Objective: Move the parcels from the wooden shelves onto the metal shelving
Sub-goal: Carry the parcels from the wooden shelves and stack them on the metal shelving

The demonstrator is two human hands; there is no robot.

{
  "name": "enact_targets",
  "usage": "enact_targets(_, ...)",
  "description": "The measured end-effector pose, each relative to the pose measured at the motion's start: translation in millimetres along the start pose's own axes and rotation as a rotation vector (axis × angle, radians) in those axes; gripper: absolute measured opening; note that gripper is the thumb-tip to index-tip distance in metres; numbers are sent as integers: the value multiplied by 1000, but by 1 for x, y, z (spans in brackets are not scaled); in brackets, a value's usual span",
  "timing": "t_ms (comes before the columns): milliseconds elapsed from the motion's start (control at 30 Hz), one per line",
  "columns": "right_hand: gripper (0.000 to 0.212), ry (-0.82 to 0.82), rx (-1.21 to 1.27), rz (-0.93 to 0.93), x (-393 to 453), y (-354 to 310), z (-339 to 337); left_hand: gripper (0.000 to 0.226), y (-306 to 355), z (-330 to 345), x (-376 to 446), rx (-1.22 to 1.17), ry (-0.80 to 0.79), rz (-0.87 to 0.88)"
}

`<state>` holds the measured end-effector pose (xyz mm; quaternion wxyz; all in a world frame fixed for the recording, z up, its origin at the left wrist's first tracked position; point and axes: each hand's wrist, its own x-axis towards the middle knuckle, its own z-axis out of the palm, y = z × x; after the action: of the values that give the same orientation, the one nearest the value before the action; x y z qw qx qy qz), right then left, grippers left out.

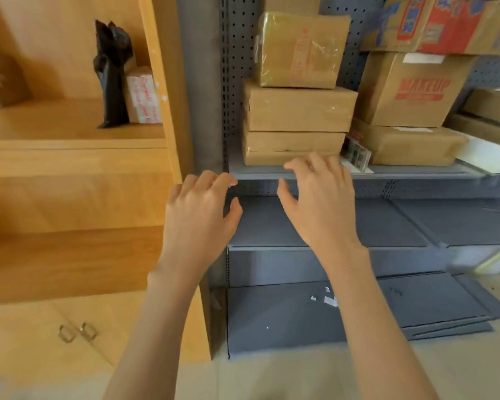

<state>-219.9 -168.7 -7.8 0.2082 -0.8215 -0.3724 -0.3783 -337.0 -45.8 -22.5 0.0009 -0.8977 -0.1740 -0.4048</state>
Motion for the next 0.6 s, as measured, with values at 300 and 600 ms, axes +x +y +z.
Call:
enact_targets(300,20,-66,165,-87,-59,-104,-18,26,-51,-79,-88,136,-68,-197)
enact_targets(600,20,-121,268,-228,-53,-247,-3,25,-163,-158,-138,272,-2,-356)
